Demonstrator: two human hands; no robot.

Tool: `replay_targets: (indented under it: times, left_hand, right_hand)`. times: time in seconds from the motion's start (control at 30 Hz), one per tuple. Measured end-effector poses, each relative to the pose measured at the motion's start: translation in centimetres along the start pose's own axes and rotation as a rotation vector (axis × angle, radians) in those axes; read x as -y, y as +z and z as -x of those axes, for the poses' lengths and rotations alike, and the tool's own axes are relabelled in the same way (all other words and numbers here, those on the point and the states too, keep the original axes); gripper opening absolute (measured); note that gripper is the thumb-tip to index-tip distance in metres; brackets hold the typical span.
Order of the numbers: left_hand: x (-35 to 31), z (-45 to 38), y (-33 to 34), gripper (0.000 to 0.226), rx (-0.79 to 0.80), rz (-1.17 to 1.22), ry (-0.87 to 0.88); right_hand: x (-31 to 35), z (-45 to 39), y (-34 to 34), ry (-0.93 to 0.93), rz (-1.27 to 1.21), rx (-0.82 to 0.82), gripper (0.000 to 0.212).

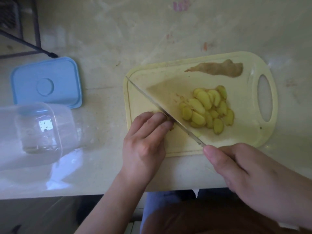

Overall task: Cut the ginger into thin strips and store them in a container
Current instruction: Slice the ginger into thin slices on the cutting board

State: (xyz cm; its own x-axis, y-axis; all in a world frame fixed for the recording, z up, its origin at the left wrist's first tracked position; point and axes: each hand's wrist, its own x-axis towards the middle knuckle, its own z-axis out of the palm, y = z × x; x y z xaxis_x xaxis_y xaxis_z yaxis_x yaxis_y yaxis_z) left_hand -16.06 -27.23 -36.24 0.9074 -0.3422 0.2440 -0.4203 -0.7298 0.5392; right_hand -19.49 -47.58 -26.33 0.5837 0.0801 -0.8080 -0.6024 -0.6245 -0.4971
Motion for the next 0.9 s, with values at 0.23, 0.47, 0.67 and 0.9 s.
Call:
replay_targets:
  times: [0.23,0.47,0.67,0.9]
  left_hand:
    - [0.0,-0.1,0.1,0.025,-0.034,0.021,-0.017]
    - [0.0,0.3,0.3,0.023,-0.049,-0.014,-0.055]
    - [-0.2,0.1,0.2,0.021,-0.050,-0.023,-0.064]
    - [-0.2,0.1,0.3,0.028,-0.069,-0.018,-0.048]
  right_hand:
    - [-0.9,-2.9,1.2,-0.070,0.056,-0.038,0.075]
    - [-1.2,-3.0,0.8,-0.101,-0.023,-0.078,0.079]
    - [-1.1,-1.2,0.9,-0.108,0.007,-0.069,0.076]
    - [-0.6,-0.3,0.3,-0.107,0.058,-0.061,0.076]
